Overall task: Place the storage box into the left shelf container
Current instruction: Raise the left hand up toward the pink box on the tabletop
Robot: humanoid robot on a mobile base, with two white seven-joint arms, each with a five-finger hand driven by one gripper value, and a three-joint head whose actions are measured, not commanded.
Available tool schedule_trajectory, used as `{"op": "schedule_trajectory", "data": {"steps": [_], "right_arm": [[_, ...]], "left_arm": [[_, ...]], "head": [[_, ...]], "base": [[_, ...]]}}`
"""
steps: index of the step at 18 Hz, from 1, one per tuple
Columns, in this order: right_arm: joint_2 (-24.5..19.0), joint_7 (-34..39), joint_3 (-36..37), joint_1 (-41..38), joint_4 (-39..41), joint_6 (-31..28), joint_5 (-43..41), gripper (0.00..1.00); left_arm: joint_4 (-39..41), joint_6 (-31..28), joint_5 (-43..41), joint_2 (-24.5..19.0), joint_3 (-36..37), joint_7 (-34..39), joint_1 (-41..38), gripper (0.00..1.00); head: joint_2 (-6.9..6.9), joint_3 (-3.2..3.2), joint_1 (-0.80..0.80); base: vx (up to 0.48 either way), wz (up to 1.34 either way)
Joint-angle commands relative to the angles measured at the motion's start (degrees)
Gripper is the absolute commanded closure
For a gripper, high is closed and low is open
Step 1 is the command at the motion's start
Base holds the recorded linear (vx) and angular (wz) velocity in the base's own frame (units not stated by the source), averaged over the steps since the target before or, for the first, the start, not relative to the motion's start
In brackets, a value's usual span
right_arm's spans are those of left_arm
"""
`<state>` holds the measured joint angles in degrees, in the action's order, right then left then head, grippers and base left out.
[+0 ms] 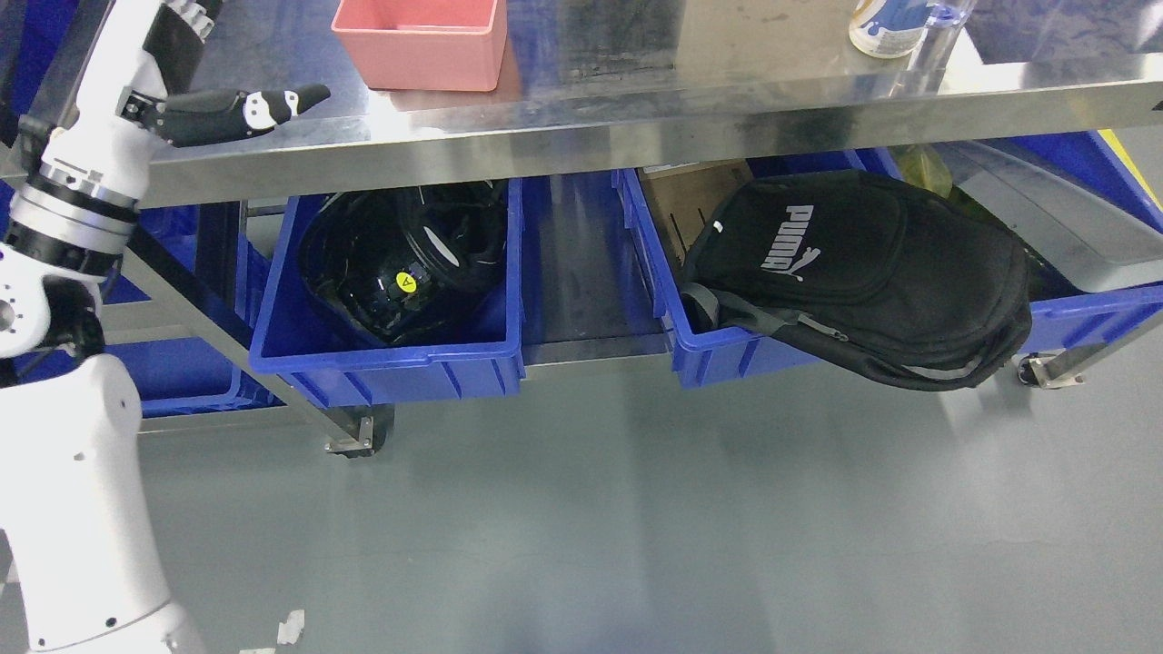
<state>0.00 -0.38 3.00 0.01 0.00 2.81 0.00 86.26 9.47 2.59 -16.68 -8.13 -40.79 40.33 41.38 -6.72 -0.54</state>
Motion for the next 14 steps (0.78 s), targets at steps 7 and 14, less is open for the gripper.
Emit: {"op": "schedule_trajectory", "data": {"steps": [7, 14], "right_arm": [[1.0, 0.2, 0.0, 0.3, 1.0, 0.1, -1.2, 0.0], [1.0, 0.2, 0.0, 0.2, 1.0, 0.0, -1.2, 0.0]], "left_arm": [[-25.0, 2.5, -14.1, -11.1, 28.8, -5.8, 20.1, 0.01], [-30.7, 2.5, -19.6, -4.7, 28.6, -6.8, 22.1, 0.03]], "head": [[0.0, 0.0, 0.0], [0.01, 0.0, 0.0]], "base": [[0.0, 0.01], [0.0, 0.0]]}}
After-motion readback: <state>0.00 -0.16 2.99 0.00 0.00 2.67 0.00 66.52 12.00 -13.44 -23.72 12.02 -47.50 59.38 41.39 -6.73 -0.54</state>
